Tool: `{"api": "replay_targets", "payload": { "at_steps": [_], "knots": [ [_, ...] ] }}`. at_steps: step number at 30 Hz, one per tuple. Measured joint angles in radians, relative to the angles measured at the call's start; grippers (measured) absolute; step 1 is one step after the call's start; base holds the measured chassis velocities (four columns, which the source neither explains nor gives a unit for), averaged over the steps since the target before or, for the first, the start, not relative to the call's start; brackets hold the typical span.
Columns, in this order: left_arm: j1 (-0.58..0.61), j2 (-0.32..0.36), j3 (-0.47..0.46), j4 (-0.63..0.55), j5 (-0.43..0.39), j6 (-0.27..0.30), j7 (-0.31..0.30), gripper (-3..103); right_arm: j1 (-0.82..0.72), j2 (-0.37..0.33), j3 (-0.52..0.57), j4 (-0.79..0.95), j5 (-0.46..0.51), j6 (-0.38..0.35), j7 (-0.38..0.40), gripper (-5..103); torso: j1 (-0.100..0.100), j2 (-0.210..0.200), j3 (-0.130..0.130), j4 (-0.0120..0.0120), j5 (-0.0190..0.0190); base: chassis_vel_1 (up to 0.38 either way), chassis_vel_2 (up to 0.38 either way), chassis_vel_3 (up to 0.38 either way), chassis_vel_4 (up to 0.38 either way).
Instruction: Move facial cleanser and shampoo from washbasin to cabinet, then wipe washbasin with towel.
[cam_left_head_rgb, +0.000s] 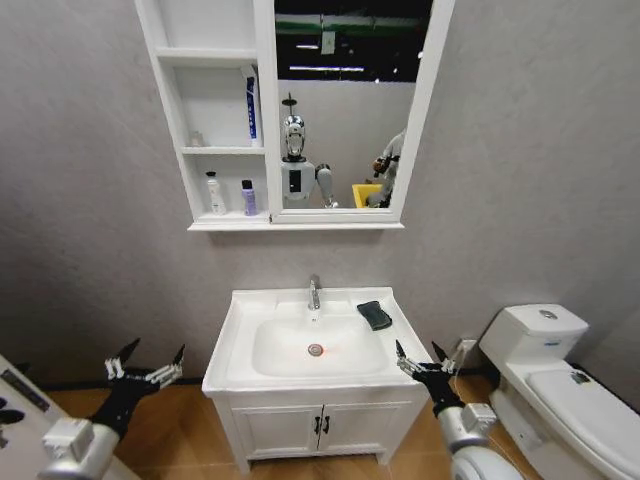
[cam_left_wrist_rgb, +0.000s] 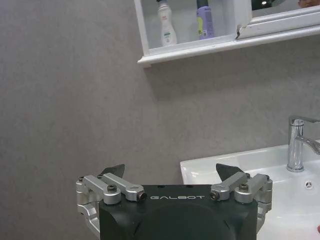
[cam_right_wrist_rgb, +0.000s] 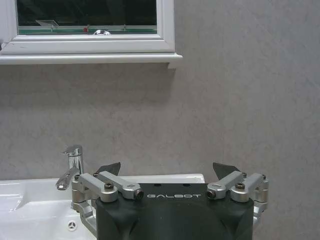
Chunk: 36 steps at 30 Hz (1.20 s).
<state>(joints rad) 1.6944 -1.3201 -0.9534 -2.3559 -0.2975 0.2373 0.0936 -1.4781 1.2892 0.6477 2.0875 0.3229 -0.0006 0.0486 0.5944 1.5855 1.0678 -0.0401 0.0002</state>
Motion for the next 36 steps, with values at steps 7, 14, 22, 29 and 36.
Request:
{"api": "replay_targets", "payload": {
  "at_steps": [7,14,22,29,36],
  "knots": [
    [-0.010,-0.070,0.016,-0.010,-0.003,0.010,0.004,100,-0.016,0.005,0.002,-0.003,-0.013,0.024,-0.007,100,0.000,0.000,0.000,-0.0002,0.0001,0.000,0.000,0.000,0.000],
    [-0.014,-0.067,0.020,-0.009,-0.007,0.013,0.002,100,0.043,-0.013,0.005,-0.034,0.020,-0.017,0.026,100,0.000,0.000,0.000,0.0000,0.0000,0.000,0.000,0.000,0.000],
    [-0.017,-0.063,0.023,-0.006,-0.011,0.015,-0.001,100,0.097,-0.008,0.007,-0.056,0.086,-0.039,0.024,100,0.000,0.000,0.000,0.0000,-0.0002,0.000,0.000,0.000,0.000],
    [-0.018,-0.061,0.025,-0.005,-0.012,0.015,-0.002,100,0.085,-0.007,0.006,-0.058,0.086,-0.051,0.026,100,0.000,0.000,0.000,0.0000,-0.0002,-0.010,0.006,0.004,-0.005],
    [-0.019,-0.060,0.025,-0.005,-0.013,0.016,-0.003,100,0.094,-0.014,0.005,-0.069,0.080,-0.059,0.041,100,0.000,0.000,0.000,0.0000,-0.0002,-0.126,0.112,0.102,-0.123]
  ]
}}
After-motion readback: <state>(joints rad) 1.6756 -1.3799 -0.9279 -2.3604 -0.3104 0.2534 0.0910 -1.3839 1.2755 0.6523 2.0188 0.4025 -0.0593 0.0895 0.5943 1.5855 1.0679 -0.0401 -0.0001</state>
